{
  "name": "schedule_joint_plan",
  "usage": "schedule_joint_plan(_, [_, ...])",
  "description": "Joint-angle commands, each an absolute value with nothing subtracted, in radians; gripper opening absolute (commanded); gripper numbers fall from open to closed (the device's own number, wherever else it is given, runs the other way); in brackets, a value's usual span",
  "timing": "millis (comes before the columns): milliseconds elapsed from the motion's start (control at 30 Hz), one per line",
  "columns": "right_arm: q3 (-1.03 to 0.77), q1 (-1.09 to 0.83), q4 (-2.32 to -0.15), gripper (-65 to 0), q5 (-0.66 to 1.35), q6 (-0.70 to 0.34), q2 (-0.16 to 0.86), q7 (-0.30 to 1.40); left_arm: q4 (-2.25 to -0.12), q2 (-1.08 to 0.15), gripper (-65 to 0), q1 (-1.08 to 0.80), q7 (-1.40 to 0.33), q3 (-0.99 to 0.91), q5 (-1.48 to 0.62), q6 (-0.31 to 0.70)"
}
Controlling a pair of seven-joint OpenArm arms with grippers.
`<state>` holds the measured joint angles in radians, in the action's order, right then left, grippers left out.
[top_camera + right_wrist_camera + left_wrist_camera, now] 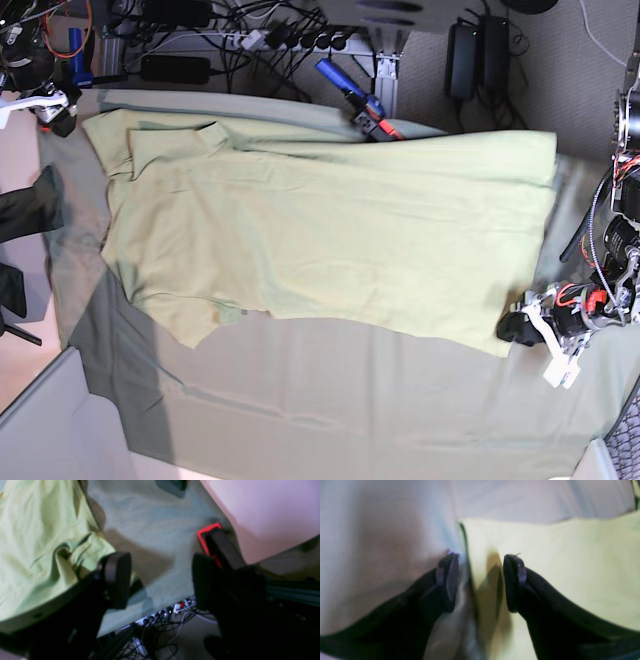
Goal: Fold the T-shirt properly
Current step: 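Pull the folded shirt edge with both grippers to straighten it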
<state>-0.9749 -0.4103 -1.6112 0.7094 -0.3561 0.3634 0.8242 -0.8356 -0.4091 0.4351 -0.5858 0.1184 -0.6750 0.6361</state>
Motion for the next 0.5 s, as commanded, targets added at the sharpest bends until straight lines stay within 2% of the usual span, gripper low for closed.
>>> schedule_joint_plan(0, [-0.984, -0.414, -1.629, -26.8, 0.717, -0.394, 0.385, 0.806, -0.847, -0.412, -32.7, 0.471, -0.572, 0.113, -0.685, 0.647])
schedule_joint_plan(200, [-0.984, -0.413, -1.629, -26.8, 0.715, -0.393, 0.385, 0.807, -0.847, -0.359, -33.1, 0.468, -0.591, 0.113, -0.657, 0.648])
schedule_joint_plan(233, [-0.984, -0.413, -1.629, -26.8, 0.715, -0.393, 0.385, 0.807, -0.847, -0.355, -35.6, 0.468, -0.592, 0.113, -0.657, 0.648])
schedule_joint_plan(267, [-0.984, -0.413, -1.629, -26.8, 0.718, -0.393, 0.385, 0.807, -0.848, -0.352, -40.9, 0.468, -0.595, 0.113, -0.657, 0.648])
schedule_joint_plan(333, [-0.984, -0.413, -1.629, -26.8, 0.719, -0.393, 0.385, 0.805, -0.85, -0.352, -54.7, 0.468, -0.599, 0.113, -0.662, 0.678])
schedule_joint_plan(400, [-0.984, -0.405, -1.629, -26.8, 0.719, -0.393, 0.39, 0.8, -0.851, -0.352, -65.0, 0.468, -0.603, 0.113, -0.665, 0.698])
schedule_joint_plan(467, [-0.984, -0.387, -1.629, -26.8, 0.72, -0.392, 0.414, 0.777, -0.851, -0.352, -65.0, 0.468, -0.615, 0.113, -0.669, 0.698])
